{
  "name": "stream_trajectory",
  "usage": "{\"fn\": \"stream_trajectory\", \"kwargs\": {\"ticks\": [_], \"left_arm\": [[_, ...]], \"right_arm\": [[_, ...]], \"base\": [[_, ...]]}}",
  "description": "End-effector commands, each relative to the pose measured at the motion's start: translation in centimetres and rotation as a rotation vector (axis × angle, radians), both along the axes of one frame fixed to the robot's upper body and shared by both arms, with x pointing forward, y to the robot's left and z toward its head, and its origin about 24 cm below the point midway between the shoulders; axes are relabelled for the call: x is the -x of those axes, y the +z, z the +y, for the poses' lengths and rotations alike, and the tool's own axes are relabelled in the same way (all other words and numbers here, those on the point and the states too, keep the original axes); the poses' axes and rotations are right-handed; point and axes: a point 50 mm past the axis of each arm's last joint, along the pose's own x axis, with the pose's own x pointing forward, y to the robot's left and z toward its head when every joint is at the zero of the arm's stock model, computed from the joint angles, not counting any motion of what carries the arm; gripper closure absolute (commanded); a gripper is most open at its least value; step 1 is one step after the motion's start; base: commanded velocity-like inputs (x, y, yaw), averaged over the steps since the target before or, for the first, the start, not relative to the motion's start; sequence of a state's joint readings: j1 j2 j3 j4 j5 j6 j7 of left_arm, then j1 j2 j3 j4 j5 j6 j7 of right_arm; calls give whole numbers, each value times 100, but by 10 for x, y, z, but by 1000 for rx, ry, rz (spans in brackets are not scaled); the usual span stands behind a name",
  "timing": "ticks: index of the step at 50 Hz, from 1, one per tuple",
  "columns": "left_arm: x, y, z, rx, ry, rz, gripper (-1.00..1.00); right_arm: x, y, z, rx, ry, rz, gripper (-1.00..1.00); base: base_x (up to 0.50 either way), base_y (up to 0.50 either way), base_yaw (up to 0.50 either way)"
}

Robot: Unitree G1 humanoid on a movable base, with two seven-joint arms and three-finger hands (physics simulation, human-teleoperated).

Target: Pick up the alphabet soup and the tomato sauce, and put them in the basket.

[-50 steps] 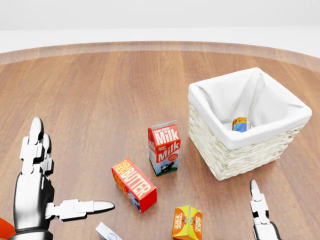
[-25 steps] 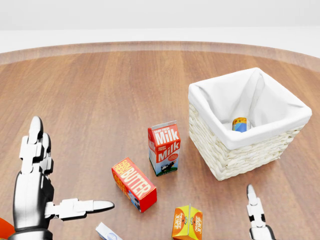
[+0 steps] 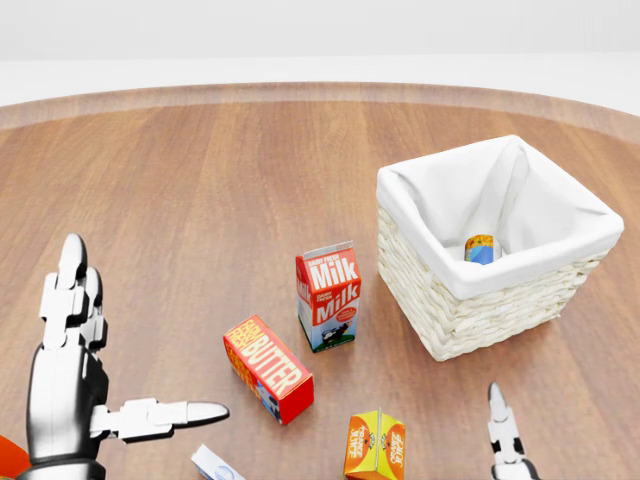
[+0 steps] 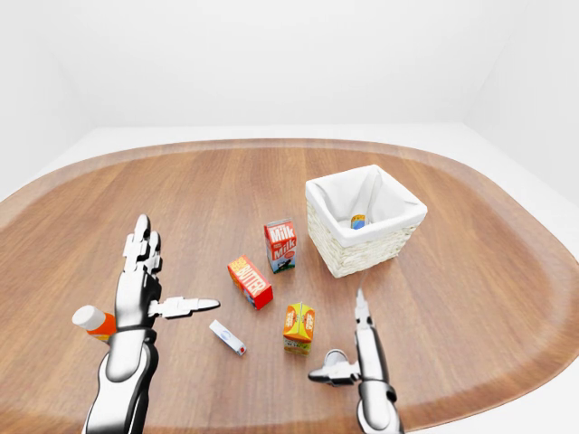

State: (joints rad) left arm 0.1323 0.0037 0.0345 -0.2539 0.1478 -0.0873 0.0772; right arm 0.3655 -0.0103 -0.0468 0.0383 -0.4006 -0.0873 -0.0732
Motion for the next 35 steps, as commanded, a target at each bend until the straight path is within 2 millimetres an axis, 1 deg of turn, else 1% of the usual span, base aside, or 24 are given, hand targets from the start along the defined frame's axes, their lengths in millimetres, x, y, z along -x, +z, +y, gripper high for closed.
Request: {"fn": "stream_trajectory", "kwargs": {"ticks": [1, 11, 35], "left_arm": [[0, 0, 1, 1, 3, -1, -100], [0, 1, 1, 0, 2, -5, -100], [-1, 1, 1, 3, 6, -5, -100]], "right_arm": [[-2, 1, 1, 28, -2, -11, -100], [0, -2, 2, 45, -1, 3, -100], [6, 0, 4, 43, 10, 0, -100]], "base": [[0, 0, 0], [0, 0, 0], [0, 0, 0]]}}
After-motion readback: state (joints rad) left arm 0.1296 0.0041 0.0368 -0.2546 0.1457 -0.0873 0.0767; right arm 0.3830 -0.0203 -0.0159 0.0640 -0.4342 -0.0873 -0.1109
